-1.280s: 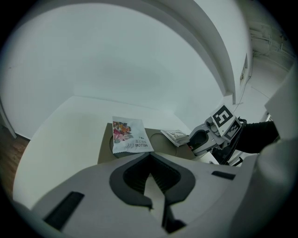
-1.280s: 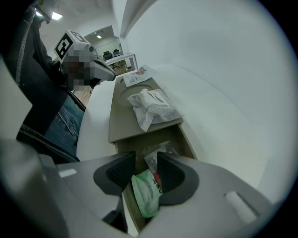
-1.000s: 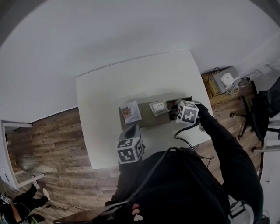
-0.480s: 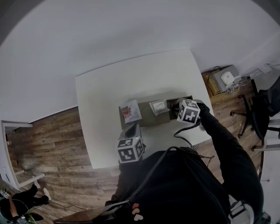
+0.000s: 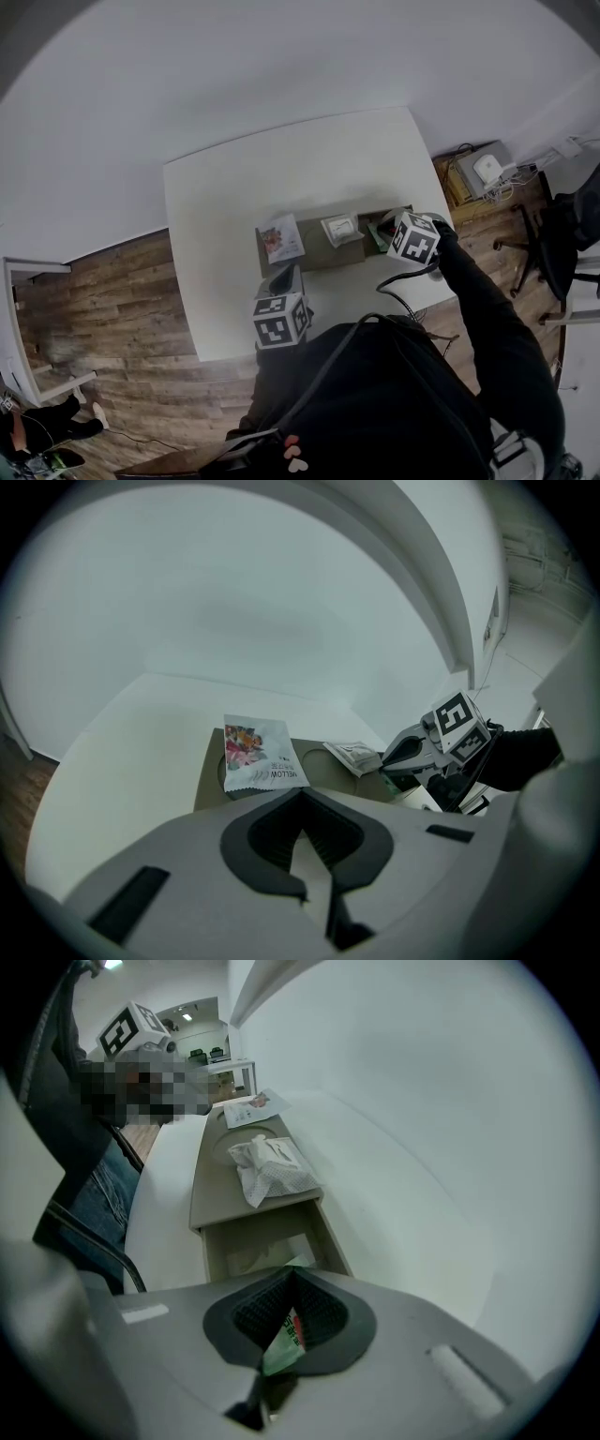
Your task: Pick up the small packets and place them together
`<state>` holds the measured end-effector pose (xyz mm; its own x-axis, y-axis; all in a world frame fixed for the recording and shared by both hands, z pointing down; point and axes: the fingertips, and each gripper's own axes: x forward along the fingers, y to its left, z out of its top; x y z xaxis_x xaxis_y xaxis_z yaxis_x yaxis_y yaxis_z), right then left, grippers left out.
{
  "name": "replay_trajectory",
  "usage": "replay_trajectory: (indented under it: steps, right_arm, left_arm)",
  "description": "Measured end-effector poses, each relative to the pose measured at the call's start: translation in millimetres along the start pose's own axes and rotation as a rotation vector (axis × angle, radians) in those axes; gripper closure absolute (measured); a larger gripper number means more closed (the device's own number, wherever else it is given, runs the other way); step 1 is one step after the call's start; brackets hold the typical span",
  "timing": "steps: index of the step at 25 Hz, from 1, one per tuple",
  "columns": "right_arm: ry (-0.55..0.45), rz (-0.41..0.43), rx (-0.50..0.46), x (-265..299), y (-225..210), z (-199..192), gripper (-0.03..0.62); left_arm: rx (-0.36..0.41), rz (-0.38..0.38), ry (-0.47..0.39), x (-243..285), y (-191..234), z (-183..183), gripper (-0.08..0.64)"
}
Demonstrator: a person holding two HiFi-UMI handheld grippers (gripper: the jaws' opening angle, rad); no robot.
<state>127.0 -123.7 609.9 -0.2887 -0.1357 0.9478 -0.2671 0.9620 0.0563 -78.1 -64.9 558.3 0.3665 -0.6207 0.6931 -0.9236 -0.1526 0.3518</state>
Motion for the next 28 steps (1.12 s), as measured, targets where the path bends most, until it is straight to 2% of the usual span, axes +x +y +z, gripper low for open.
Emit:
replay_trajectory:
  steps: [10, 18, 23, 28]
  right_arm:
    - [-0.035, -0.027, 0.032, -30, -4, -2, 0.591]
    - [-0.137, -0.134, 0.088, -76, -20, 8, 0.591]
    - [-0.237, -0.222, 0.063, -109, -32, 34, 0.591]
    - [-0.309, -0.267, -0.005, -130, -31, 72, 0.591]
  left_arm:
    - [-0.005, 0.003, -0.011, -1, 2, 1, 0.560]
    - [-0.008, 0.004, -0.021, -6, 3, 4, 0.561]
    - [-0.015, 0.008, -0.034, -9, 3, 4, 0.560]
    - [-0.027, 0.011, -0.049, -16, 3, 5, 0.560]
